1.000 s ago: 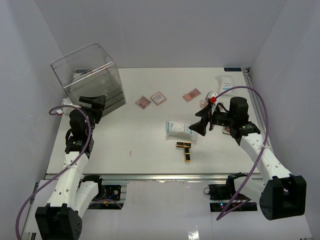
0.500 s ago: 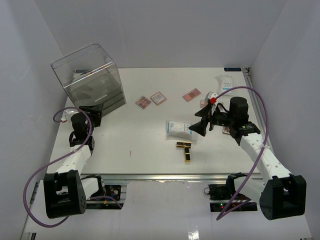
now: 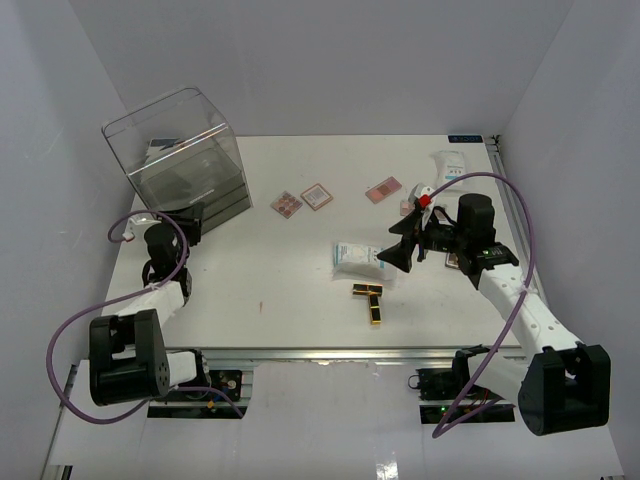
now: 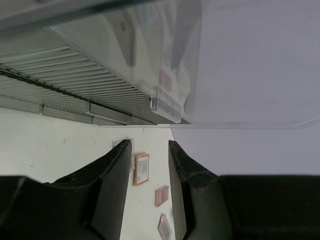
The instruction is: Organize the makeup
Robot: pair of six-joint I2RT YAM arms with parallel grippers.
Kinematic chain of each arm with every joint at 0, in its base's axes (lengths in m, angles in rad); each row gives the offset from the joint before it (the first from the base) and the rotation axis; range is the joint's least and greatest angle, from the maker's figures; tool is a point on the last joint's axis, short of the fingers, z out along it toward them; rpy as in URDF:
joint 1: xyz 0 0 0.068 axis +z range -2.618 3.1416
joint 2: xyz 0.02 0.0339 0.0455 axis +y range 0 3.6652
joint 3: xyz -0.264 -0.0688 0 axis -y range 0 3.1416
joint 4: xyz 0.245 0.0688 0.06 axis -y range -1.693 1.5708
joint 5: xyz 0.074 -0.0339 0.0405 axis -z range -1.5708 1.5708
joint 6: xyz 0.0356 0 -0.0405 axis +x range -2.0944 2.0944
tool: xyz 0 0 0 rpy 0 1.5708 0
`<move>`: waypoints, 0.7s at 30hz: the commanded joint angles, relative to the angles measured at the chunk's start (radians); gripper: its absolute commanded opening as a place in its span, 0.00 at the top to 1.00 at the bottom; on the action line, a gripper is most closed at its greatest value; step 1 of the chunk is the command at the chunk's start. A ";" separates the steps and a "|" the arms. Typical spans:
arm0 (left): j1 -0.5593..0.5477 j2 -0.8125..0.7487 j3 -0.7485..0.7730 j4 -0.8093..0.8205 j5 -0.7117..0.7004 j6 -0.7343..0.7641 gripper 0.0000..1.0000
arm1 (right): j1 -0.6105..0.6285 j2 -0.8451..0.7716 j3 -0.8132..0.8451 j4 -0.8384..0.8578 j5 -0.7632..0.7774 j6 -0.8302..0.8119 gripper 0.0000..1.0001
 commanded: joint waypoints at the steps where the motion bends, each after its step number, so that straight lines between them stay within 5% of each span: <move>1: 0.002 0.019 0.006 0.084 -0.027 -0.024 0.54 | -0.008 0.003 -0.007 0.027 -0.027 -0.019 0.10; 15: 0.002 0.087 0.013 0.169 -0.089 -0.083 0.55 | -0.011 0.017 -0.009 0.028 -0.035 -0.023 0.10; 21: 0.002 0.133 0.025 0.200 -0.104 -0.109 0.64 | -0.013 0.021 -0.009 0.026 -0.036 -0.025 0.10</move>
